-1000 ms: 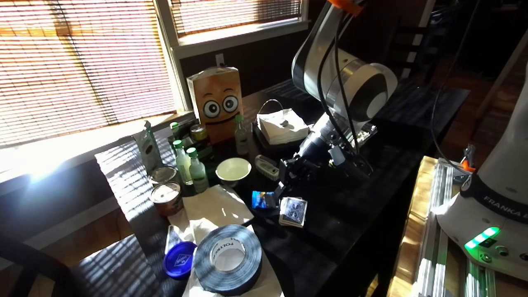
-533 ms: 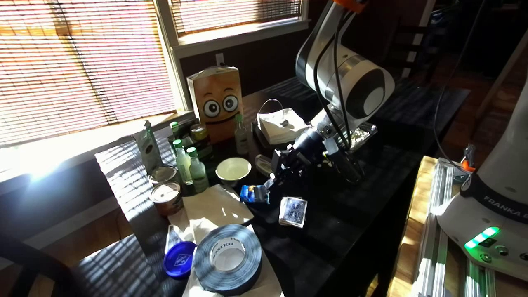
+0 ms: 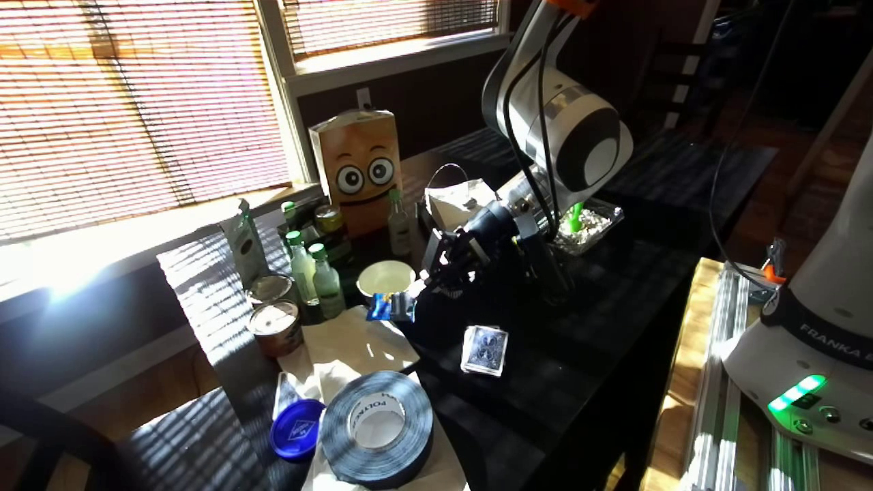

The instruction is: Put the blue packet on top of the can on the left.

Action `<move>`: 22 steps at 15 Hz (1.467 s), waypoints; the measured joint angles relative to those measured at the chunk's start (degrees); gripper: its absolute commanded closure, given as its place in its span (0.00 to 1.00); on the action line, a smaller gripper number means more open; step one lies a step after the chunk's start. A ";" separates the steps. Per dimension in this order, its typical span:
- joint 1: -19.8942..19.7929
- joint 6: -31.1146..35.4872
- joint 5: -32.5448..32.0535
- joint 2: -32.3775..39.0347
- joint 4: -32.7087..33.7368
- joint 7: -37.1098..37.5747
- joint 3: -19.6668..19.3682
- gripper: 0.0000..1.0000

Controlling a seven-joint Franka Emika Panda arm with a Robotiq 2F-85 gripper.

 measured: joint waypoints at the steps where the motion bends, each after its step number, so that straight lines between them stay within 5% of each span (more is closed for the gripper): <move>1: -0.29 -1.97 0.00 0.00 0.14 0.00 -0.17 1.00; 6: 0.05 -6.10 4.37 1.07 3.52 -0.19 0.57 1.00; 10: 3.50 -1.06 11.40 4.57 9.92 -0.32 2.81 1.00; 17: 6.17 2.00 11.88 7.62 13.94 1.71 3.41 1.00; 22: 7.07 1.25 24.95 7.63 16.29 1.87 3.32 1.00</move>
